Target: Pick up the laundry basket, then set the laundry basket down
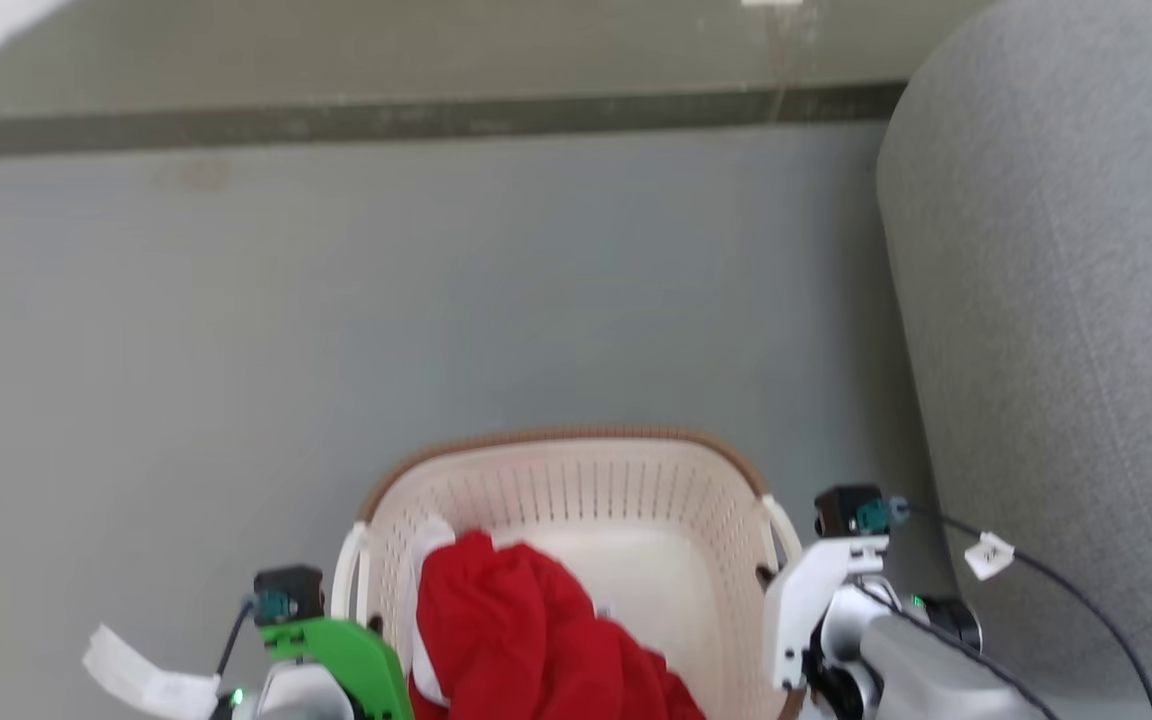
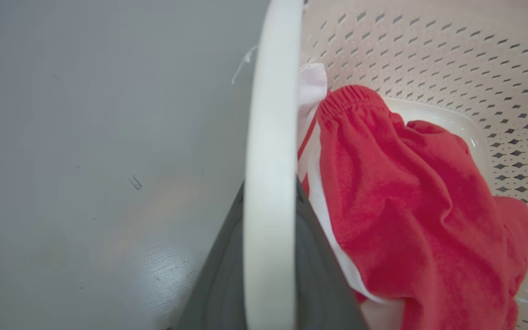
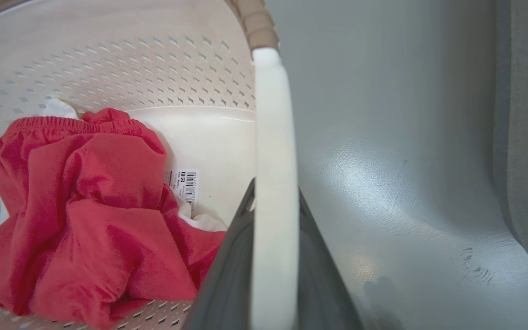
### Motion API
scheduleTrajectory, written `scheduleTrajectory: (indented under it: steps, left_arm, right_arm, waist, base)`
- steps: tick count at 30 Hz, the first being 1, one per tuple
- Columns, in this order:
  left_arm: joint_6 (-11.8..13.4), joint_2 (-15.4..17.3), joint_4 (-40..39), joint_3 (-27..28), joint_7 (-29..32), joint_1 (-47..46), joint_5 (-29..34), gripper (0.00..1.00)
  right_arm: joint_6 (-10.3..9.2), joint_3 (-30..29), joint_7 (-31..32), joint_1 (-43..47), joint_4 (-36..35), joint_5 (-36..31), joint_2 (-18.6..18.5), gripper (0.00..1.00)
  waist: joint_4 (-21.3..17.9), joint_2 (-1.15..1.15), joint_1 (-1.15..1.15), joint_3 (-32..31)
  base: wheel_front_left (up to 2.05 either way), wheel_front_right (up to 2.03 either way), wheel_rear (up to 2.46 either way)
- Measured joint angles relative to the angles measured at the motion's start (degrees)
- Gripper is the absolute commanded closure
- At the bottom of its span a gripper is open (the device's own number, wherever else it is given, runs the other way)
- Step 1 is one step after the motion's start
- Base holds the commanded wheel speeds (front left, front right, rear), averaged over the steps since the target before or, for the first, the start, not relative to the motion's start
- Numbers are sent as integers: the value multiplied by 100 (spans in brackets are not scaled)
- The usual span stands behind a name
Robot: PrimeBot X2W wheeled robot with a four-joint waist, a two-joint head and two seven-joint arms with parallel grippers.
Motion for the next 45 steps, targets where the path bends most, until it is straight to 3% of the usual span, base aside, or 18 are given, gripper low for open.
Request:
scheduleTrajectory:
  steps: [15, 45]
  left_arm:
    - [58, 33, -16, -215, 94, 380, -272, 100]
    - [298, 78, -186, -587, 101, 553, -608, 100]
  right_arm:
    - [-158, 369, 193, 374, -199, 330, -40, 100]
    - [-349, 800, 216, 379, -253, 757, -105, 100]
  waist:
    - [7, 0, 0, -903]
    - [22, 0, 0, -979]
  base:
    - [0, 0, 0]
    - [0, 0, 0]
